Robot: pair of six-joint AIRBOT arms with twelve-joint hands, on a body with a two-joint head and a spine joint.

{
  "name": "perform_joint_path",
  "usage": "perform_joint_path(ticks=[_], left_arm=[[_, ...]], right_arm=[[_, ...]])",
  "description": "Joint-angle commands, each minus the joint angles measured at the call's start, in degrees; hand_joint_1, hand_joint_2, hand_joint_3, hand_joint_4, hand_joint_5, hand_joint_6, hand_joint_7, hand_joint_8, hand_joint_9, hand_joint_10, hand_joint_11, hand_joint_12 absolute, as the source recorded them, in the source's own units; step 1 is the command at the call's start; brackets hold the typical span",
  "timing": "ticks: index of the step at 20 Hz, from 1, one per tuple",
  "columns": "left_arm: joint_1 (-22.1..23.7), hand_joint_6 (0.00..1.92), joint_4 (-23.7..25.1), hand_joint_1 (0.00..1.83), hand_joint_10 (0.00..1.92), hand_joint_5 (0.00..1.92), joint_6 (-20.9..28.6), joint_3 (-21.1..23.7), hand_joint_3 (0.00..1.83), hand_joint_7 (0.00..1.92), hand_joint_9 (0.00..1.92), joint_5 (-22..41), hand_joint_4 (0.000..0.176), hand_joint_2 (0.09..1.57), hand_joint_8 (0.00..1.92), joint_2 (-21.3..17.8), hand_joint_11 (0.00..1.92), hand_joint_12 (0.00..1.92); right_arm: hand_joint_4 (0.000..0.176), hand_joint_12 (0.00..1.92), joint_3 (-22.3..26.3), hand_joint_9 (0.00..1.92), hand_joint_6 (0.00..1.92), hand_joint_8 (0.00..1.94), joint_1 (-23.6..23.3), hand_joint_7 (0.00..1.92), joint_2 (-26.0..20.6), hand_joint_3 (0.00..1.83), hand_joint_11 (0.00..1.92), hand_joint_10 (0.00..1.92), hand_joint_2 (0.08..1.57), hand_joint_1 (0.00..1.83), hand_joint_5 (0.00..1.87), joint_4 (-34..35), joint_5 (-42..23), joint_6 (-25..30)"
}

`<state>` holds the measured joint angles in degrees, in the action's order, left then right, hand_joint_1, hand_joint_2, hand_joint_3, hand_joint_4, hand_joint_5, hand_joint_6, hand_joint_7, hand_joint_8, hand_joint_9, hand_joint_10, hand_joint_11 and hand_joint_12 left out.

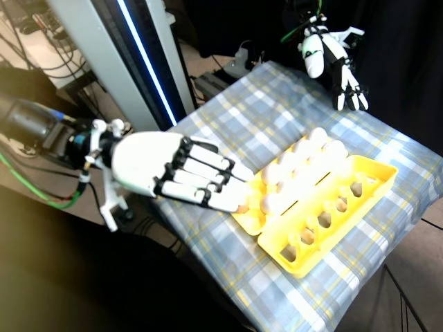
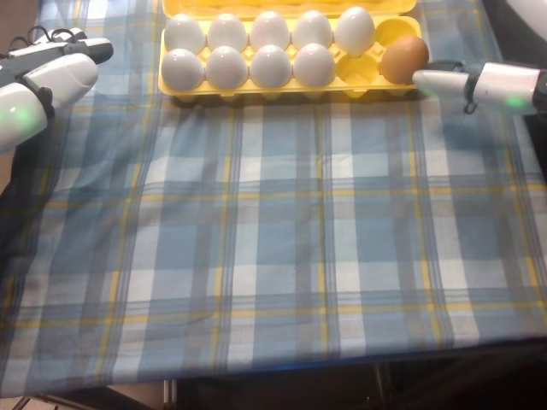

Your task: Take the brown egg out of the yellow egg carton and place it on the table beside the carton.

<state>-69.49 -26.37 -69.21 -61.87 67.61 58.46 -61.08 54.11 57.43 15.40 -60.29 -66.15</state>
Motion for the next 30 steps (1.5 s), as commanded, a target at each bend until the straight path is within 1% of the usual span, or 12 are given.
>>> perform_joint_path(ticks=[1,3,6,9,12,14,15,17,20,22,25,30], left_arm=[[0.8,0.0,0.7,0.1,0.0,0.5,0.3,0.1,0.0,0.22,0.0,7.3,0.0,1.28,0.0,-0.5,0.0,0.0],[0.8,0.0,0.7,0.1,0.0,0.46,0.3,0.1,0.0,0.23,0.01,7.3,0.0,1.28,0.01,-0.4,0.0,0.0],[0.8,0.0,0.7,0.07,0.0,0.36,0.3,0.0,0.0,0.22,0.01,7.3,0.0,1.28,0.0,-0.4,0.0,0.0],[0.8,0.0,0.7,0.08,0.01,0.32,0.3,0.1,0.0,0.23,0.03,7.5,0.0,1.28,0.0,-0.3,0.0,0.0],[0.9,0.01,0.7,0.05,0.0,0.32,0.3,0.0,0.0,0.22,0.01,7.5,0.0,1.28,0.0,-0.2,0.0,0.0],[0.9,0.01,0.7,0.05,0.0,0.35,0.3,0.0,0.0,0.21,0.01,7.4,0.0,1.28,0.0,-0.2,0.0,0.0],[0.9,0.01,0.7,0.06,0.0,0.35,0.3,0.0,0.0,0.21,0.0,7.4,0.0,1.28,0.0,-0.2,0.0,0.0],[0.9,0.02,0.7,0.07,0.0,0.41,0.3,0.0,0.0,0.22,0.02,7.3,0.0,1.27,0.0,-0.2,0.0,0.0],[0.9,0.01,1.0,0.05,0.0,0.43,0.3,0.1,0.0,0.2,0.0,7.5,0.0,1.27,0.0,-0.2,0.0,0.0],[0.9,0.02,1.0,0.04,0.0,0.44,0.3,0.1,0.0,0.21,0.0,7.5,0.0,1.28,0.0,-0.3,0.0,0.0],[0.9,0.01,1.0,0.05,0.0,0.46,0.3,0.1,0.0,0.21,0.0,7.3,0.0,1.28,0.0,-0.2,0.0,0.0],[0.9,0.01,0.9,0.06,0.0,0.47,0.3,0.0,0.0,0.22,0.01,7.1,0.0,1.27,0.0,-0.2,0.0,0.0]], right_arm=[[0.0,0.01,-0.4,0.32,0.01,0.01,-0.8,0.48,0.2,0.0,0.03,0.02,0.96,0.65,0.44,-0.7,-5.8,0.2],[0.0,0.01,-1.3,0.31,0.01,0.01,-0.8,0.48,1.0,0.0,0.02,0.01,0.97,0.68,0.44,-0.2,-4.1,0.2],[0.0,0.01,-2.9,0.31,0.0,0.0,-0.8,0.48,2.3,0.0,0.02,0.0,0.99,0.61,0.44,0.1,-1.6,0.2],[0.0,0.01,-4.3,0.32,0.01,0.01,-1.2,0.5,3.6,0.0,0.03,0.0,0.99,0.65,0.47,0.6,0.2,0.2],[0.0,0.01,-6.4,0.31,0.0,0.0,-2.2,0.48,5.2,0.01,0.03,0.0,1.02,0.57,0.46,0.7,3.2,0.2],[0.014,0.01,-7.9,0.34,0.01,0.01,-3.2,0.5,6.2,0.02,0.03,0.01,1.05,0.51,0.49,0.9,4.5,0.2],[0.018,0.01,-8.2,0.36,0.01,0.01,-3.5,0.52,6.4,0.01,0.04,0.02,1.06,0.49,0.5,0.9,4.9,0.2],[0.006,0.01,-8.8,0.4,0.01,0.01,-4.2,0.59,6.6,0.01,0.04,0.01,1.09,0.51,0.54,0.9,5.7,0.2],[0.011,0.01,-9.0,0.4,0.01,0.02,-4.3,0.63,6.6,0.01,0.03,0.01,1.1,0.51,0.56,0.9,5.9,0.2],[0.005,0.01,-9.0,0.4,0.01,0.02,-4.3,0.64,6.6,0.01,0.03,0.0,1.12,0.51,0.58,0.9,5.9,0.2],[0.002,0.01,-9.1,0.44,0.02,0.02,-4.3,0.72,6.6,0.01,0.05,0.01,1.17,0.59,0.66,0.9,6.0,0.2],[0.0,0.03,-8.8,0.66,0.01,0.01,-4.3,0.88,6.6,0.0,0.12,0.02,1.22,0.67,0.81,0.7,6.0,0.2]])
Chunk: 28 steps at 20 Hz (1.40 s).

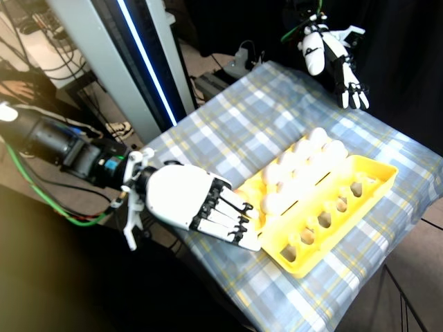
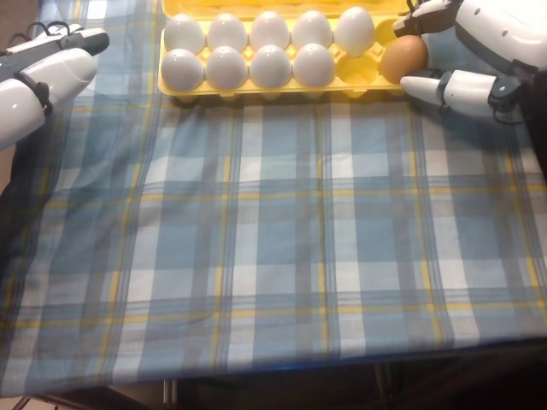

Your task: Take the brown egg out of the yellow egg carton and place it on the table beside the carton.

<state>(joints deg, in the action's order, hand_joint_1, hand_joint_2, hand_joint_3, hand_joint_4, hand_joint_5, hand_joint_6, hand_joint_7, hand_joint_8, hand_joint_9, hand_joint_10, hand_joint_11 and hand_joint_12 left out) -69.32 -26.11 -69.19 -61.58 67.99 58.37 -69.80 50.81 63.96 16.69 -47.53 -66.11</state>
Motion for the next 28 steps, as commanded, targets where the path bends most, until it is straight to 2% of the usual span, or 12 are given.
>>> perform_joint_path(ticks=[1,5,6,7,14,15,19,20,22,23,25,28], left_arm=[[0.7,0.01,0.7,0.05,0.0,0.47,0.3,-0.2,0.0,0.22,0.01,6.8,0.0,1.27,0.0,-0.1,0.0,0.0],[0.7,0.0,0.6,0.06,0.0,0.47,0.3,-0.2,0.0,0.21,0.0,6.8,0.0,1.27,0.0,0.0,0.0,0.0],[0.7,0.0,0.6,0.06,0.0,0.47,0.3,-0.2,0.0,0.21,0.0,6.8,0.0,1.28,0.0,0.0,0.0,0.0],[0.7,0.0,0.6,0.06,0.0,0.47,0.3,-0.2,0.0,0.21,0.0,6.8,0.0,1.28,0.0,0.0,0.0,0.0],[0.7,0.0,0.6,0.07,0.0,0.46,0.3,-0.3,0.0,0.2,0.0,6.4,0.001,1.28,0.0,0.0,0.0,0.0],[0.7,0.0,0.5,0.07,0.0,0.46,0.3,-0.2,0.0,0.2,0.0,6.4,0.001,1.28,0.0,0.0,0.0,0.0],[0.7,0.0,0.4,0.08,0.0,0.47,0.3,-0.3,0.0,0.2,0.0,6.3,0.0,1.28,0.0,0.0,0.0,0.0],[0.7,0.0,0.4,0.08,0.0,0.47,0.3,-0.3,0.0,0.21,0.0,6.3,0.001,1.28,0.0,0.0,0.0,0.0],[0.7,0.0,0.4,0.07,0.0,0.47,0.3,-0.3,0.0,0.21,0.0,6.2,0.0,1.28,0.0,-0.1,0.0,0.0],[0.7,0.0,0.4,0.05,0.0,0.47,0.3,-0.4,0.0,0.22,0.0,6.2,0.0,1.28,0.0,-0.1,0.0,0.0],[0.7,0.0,0.3,0.06,0.0,0.47,0.3,-0.6,0.0,0.22,0.01,6.1,0.0,1.28,0.0,-0.2,0.0,0.0],[0.7,0.0,0.1,0.07,0.0,0.47,0.3,-0.5,0.0,0.21,0.0,6.3,0.003,1.28,0.0,-0.3,0.0,0.0]], right_arm=[[0.0,0.03,0.1,0.69,0.01,0.01,-1.2,0.9,0.0,0.0,0.13,0.01,1.22,0.69,0.85,-1.0,-6.8,0.1],[0.0,0.04,0.1,0.66,0.01,0.0,-1.3,0.88,0.0,0.0,0.15,0.01,1.21,0.71,0.91,-1.0,-6.9,0.1],[0.136,0.05,0.2,0.65,0.95,0.0,-1.4,0.89,0.0,0.05,0.15,0.0,1.17,0.89,0.85,-1.1,-6.9,0.1],[0.168,0.05,0.2,0.63,1.22,0.0,-1.4,0.9,0.0,0.02,0.16,0.0,1.2,0.91,0.79,-1.1,-6.9,0.1],[0.176,0.04,4.4,0.6,1.27,0.01,-1.8,1.01,-3.6,0.0,0.12,0.0,1.21,0.92,0.79,-3.2,-11.4,0.1],[0.172,0.04,4.9,0.6,1.26,0.01,-1.8,1.02,-4.0,0.0,0.12,0.0,1.21,0.93,0.79,-3.4,-12.2,0.1],[0.09,0.04,7.0,0.6,1.25,0.0,-1.8,1.03,-5.6,0.0,0.13,0.0,1.21,0.97,0.8,-4.6,-14.7,0.1],[0.103,0.04,8.0,0.59,1.25,0.0,-1.8,1.04,-6.3,0.0,0.12,0.0,1.2,0.97,0.81,-5.5,-15.5,0.1],[0.168,0.04,9.8,0.58,1.24,0.0,-1.8,1.03,-7.3,0.0,0.13,0.0,1.2,0.94,0.81,-6.6,-17.0,0.1],[0.0,0.04,11.7,0.57,0.49,0.0,-1.8,0.99,-7.6,0.0,0.14,0.01,1.18,0.77,0.79,-7.2,-18.9,0.1],[0.0,0.08,13.3,0.59,0.05,0.0,-1.8,0.99,-7.6,0.0,0.19,0.0,1.16,0.75,0.9,-8.6,-20.2,0.1],[0.0,0.08,15.5,0.59,0.01,0.0,-1.8,0.96,-7.6,0.0,0.17,0.0,1.16,0.72,0.91,-11.4,-21.0,0.1]])
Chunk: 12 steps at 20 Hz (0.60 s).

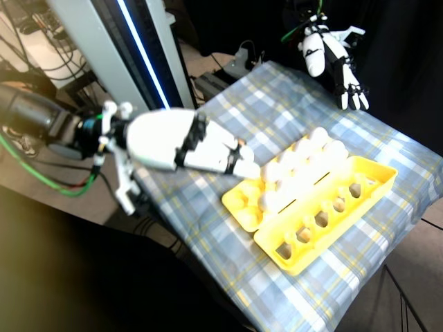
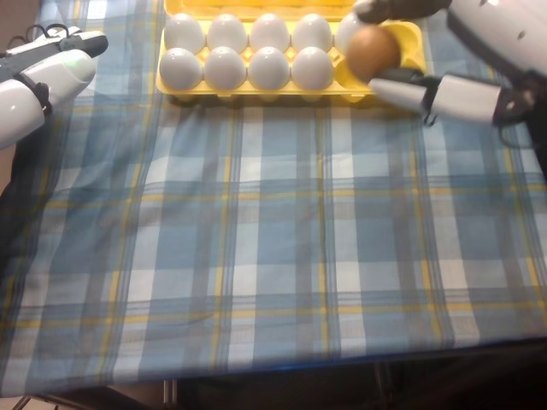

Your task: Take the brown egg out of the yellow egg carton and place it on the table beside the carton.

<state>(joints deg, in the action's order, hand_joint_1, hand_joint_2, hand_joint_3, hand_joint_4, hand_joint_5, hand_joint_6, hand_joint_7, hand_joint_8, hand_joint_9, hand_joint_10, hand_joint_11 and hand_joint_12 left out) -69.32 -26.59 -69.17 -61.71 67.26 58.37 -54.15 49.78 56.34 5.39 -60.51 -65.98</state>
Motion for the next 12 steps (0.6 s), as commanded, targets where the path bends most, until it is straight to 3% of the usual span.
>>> perform_joint_path(ticks=[1,2,3,4,5,6,7,8,9,10,11,12], left_arm=[[0.7,0.0,0.6,0.07,0.0,0.47,0.3,-0.4,0.0,0.21,0.0,7.0,0.008,1.28,0.0,-0.3,0.0,0.0],[0.7,0.0,0.6,0.07,0.0,0.47,0.3,-0.4,0.0,0.21,0.0,7.1,0.012,1.28,0.0,-0.2,0.0,0.0],[0.7,0.0,0.6,0.09,0.0,0.47,0.3,-0.4,0.0,0.2,0.01,7.1,0.011,1.28,0.0,-0.2,0.0,0.0],[0.8,0.0,0.6,0.09,0.0,0.47,0.3,-0.4,0.0,0.21,0.01,7.1,0.008,1.27,0.0,-0.1,0.0,0.0],[0.8,0.0,0.6,0.07,0.0,0.47,0.3,-0.4,0.0,0.21,0.01,7.0,0.008,1.27,0.0,-0.1,0.0,0.0],[0.9,0.0,0.6,0.08,0.0,0.47,0.3,-0.4,0.0,0.21,0.01,7.0,0.001,1.27,0.0,-0.1,0.0,0.0],[0.9,0.0,0.6,0.07,0.0,0.47,0.3,-0.3,0.0,0.21,0.0,7.0,0.003,1.27,0.0,-0.1,0.0,0.0],[0.9,0.0,0.6,0.07,0.0,0.46,0.3,-0.3,0.0,0.21,0.0,7.0,0.003,1.27,0.0,-0.2,0.0,0.0],[0.9,0.0,0.6,0.07,0.0,0.46,0.3,-0.3,0.0,0.21,0.0,6.9,0.001,1.27,0.0,-0.2,0.0,0.0],[0.9,0.0,0.6,0.06,0.0,0.43,0.3,-0.3,0.0,0.21,0.0,6.9,0.0,1.27,0.0,-0.2,0.0,0.0],[0.9,0.0,0.6,0.06,0.0,0.42,0.3,-0.3,0.0,0.21,0.0,6.9,0.0,1.27,0.0,-0.1,0.0,0.0],[0.9,0.0,0.7,0.05,0.0,0.39,0.3,-0.3,0.0,0.21,0.0,6.9,0.0,1.27,0.0,-0.1,0.0,0.0]], right_arm=[[0.0,0.07,0.3,0.59,0.01,0.0,-0.8,0.96,0.0,0.0,0.17,0.0,1.16,0.72,0.91,-0.7,-8.0,0.0],[0.0,0.08,0.7,0.59,0.01,0.0,-0.7,0.97,0.1,0.0,0.18,0.0,1.16,0.73,0.91,-1.5,-8.0,0.0],[0.132,0.1,0.9,0.63,0.9,0.0,-0.3,0.99,0.4,0.0,0.18,0.0,1.16,0.92,0.88,-1.8,-7.9,0.0],[0.167,0.1,0.9,0.63,1.16,0.0,0.4,1.0,0.9,0.01,0.16,0.0,1.19,0.93,0.83,-1.9,-7.4,0.0],[0.0,0.1,0.7,0.65,0.48,0.0,0.7,1.01,1.4,0.0,0.15,0.0,1.17,0.83,0.82,-1.9,-6.7,0.0],[0.0,0.11,0.3,0.66,0.16,0.0,1.1,1.01,2.2,0.0,0.16,0.0,1.17,0.8,0.89,-1.9,-5.4,0.0],[0.117,0.12,0.1,0.68,0.92,0.0,1.2,1.04,2.8,0.0,0.16,0.0,1.16,0.94,0.89,-1.9,-4.5,0.0],[0.0,0.11,-0.4,0.66,0.4,0.0,1.5,1.02,3.8,0.0,0.15,0.01,1.18,0.8,0.83,-1.9,-3.2,0.1],[0.126,0.12,-0.8,0.66,1.05,0.0,1.6,1.04,4.3,0.01,0.17,0.0,1.18,0.92,0.83,-1.9,-2.5,0.1],[0.166,0.12,-1.1,0.63,1.24,0.0,1.6,1.02,4.8,0.01,0.16,0.01,1.21,0.92,0.79,-1.9,-1.9,0.1],[0.174,0.12,-1.2,0.62,1.29,0.0,1.7,1.01,5.0,0.0,0.15,0.0,1.22,0.91,0.77,-1.8,-1.5,0.1],[0.0,0.12,-1.2,0.61,0.52,0.0,1.8,0.97,5.0,0.0,0.15,0.01,1.22,0.73,0.74,-1.7,-1.4,0.1]])
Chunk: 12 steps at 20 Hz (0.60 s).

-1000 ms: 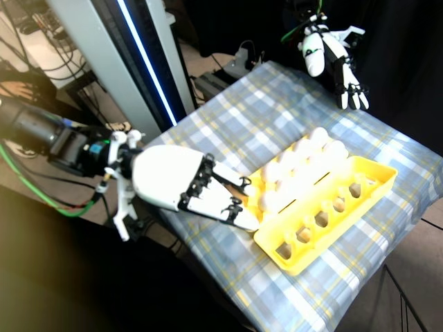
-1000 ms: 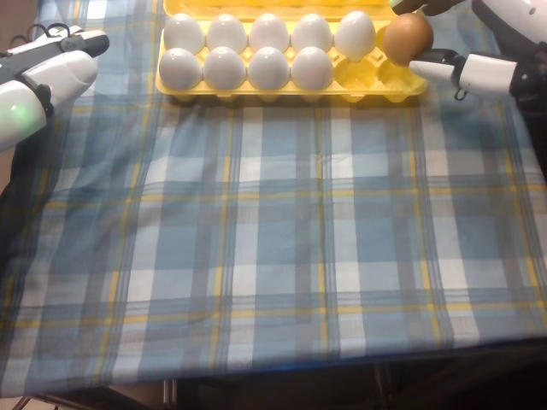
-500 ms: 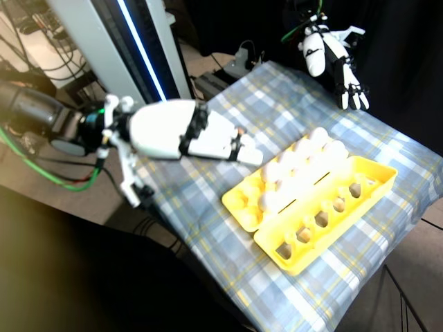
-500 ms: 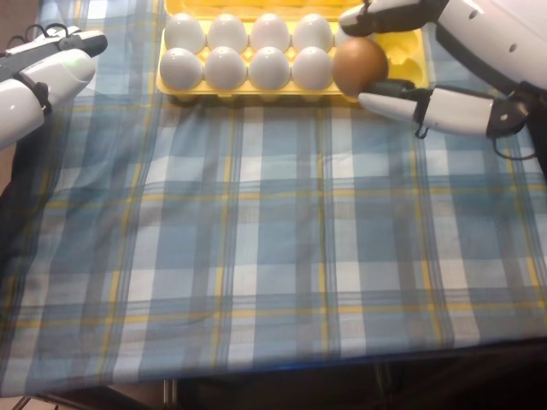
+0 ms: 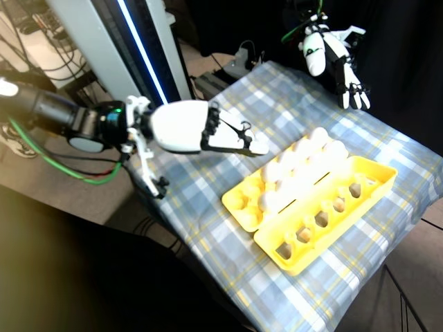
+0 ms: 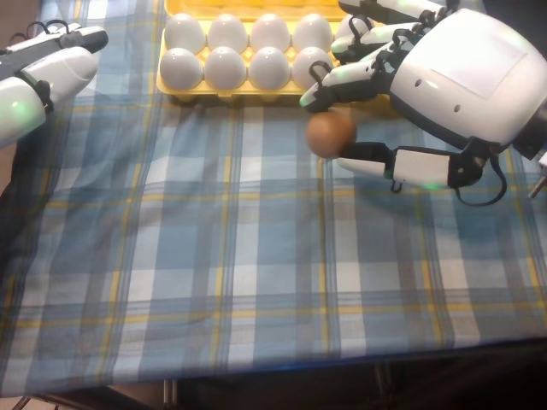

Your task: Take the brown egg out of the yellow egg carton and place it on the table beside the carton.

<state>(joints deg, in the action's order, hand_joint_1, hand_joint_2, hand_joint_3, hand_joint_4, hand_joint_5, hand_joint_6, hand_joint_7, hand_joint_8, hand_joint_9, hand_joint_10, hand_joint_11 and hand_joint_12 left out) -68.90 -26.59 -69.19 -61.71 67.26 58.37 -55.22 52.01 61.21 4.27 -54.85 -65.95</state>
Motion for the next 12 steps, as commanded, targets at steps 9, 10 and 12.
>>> perform_joint_path(ticks=[9,10,12], left_arm=[[0.4,0.01,0.7,0.05,0.0,0.41,0.3,-0.2,0.0,0.21,0.0,6.9,0.017,1.28,0.0,-0.1,0.0,0.0],[0.4,0.01,0.7,0.06,0.0,0.42,0.3,-0.2,0.0,0.21,0.0,6.9,0.018,1.28,0.0,-0.1,0.0,0.0],[0.4,0.01,0.7,0.06,0.0,0.42,0.3,-0.2,0.0,0.21,0.0,6.8,0.013,1.28,0.0,-0.1,0.0,0.0]], right_arm=[[0.0,0.13,-0.2,0.37,0.0,0.0,-0.2,0.61,0.1,0.0,0.09,0.0,0.94,0.73,0.54,0.2,-7.1,0.0],[0.0,0.13,-0.1,0.36,0.0,0.0,-0.2,0.6,-0.1,0.0,0.09,0.0,0.92,0.72,0.52,0.5,-7.5,0.0],[0.0,0.13,0.6,0.33,0.0,0.0,-0.2,0.54,-1.1,0.0,0.08,0.0,0.9,0.6,0.46,1.1,-9.5,0.0]])
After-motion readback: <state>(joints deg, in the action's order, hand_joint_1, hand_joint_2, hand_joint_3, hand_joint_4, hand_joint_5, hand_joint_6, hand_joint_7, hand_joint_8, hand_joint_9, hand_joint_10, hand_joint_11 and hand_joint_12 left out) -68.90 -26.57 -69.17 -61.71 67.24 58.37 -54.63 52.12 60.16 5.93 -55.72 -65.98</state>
